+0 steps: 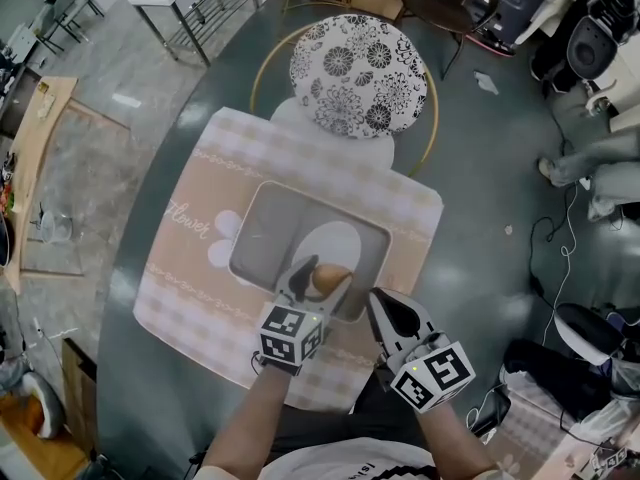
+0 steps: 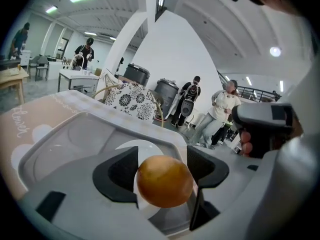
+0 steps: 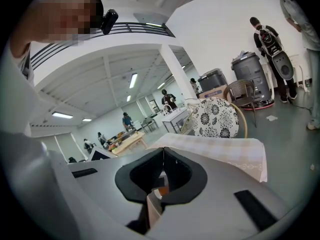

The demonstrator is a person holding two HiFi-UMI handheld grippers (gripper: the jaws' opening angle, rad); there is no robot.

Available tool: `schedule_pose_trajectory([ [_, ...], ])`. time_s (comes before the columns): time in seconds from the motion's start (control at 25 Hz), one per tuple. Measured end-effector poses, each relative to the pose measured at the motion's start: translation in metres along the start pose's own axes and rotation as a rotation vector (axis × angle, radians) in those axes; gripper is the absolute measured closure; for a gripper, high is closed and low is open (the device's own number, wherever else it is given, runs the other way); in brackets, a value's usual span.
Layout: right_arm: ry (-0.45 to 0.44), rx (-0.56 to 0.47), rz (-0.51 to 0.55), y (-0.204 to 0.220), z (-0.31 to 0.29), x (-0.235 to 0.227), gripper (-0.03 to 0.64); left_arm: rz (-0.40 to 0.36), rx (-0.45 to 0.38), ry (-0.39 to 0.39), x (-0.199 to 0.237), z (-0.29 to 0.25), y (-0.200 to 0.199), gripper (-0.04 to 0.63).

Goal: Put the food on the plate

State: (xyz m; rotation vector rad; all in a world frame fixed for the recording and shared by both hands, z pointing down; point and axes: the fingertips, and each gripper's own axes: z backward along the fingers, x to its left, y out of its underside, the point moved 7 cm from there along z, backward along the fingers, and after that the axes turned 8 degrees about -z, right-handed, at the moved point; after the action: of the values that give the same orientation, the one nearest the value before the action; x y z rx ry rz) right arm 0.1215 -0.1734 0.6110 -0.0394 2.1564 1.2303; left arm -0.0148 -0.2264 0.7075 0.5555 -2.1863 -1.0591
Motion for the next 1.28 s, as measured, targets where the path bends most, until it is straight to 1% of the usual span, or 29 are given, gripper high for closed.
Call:
schedule_pose_trajectory([
  [0.28, -0.001, 0.007, -0.006, 0.001, -0.001, -0.002, 0.601, -0.048, 0.005, -0.088, 0.011, 0.000, 0.000, 0.288],
  [0.52, -0.003, 0.031, -0.006, -0.001, -0.003, 0.000, 0.601, -0.063, 0.022, -0.098, 0.013, 0.003, -0.002, 0.288],
  [0.72, -0.003, 0.040, 0.004, -0.009, -0.002, 0.007, 0.600, -0.058, 0.012, -0.111, 0.008, 0.014, -0.010, 0.288],
  [0.88, -0.002, 0.045, 0.011, -0.021, 0.003, 0.018, 0.601, -0.056, -0.010, -0.125, 0.000, 0.031, -0.024, 0.292],
  [1.0, -0.004, 0.056, 0.024, -0.030, 0.009, 0.030, 0.601, -0.050, -0.034, -0.132, -0.008, 0.049, -0.038, 0.348],
  [1.12, -0.008, 0.057, 0.033, -0.039, 0.018, 0.042, 0.600, -0.035, -0.068, -0.125, -0.019, 0.070, -0.054, 0.424],
  [1.24, -0.017, 0.053, 0.044, -0.051, 0.024, 0.056, 0.601, -0.020, -0.101, -0.104, -0.033, 0.090, -0.071, 0.544],
  [1.28, -0.023, 0.051, 0.050, -0.054, 0.026, 0.061, 0.600, -0.017, -0.110, -0.099, -0.038, 0.097, -0.077, 0.560],
])
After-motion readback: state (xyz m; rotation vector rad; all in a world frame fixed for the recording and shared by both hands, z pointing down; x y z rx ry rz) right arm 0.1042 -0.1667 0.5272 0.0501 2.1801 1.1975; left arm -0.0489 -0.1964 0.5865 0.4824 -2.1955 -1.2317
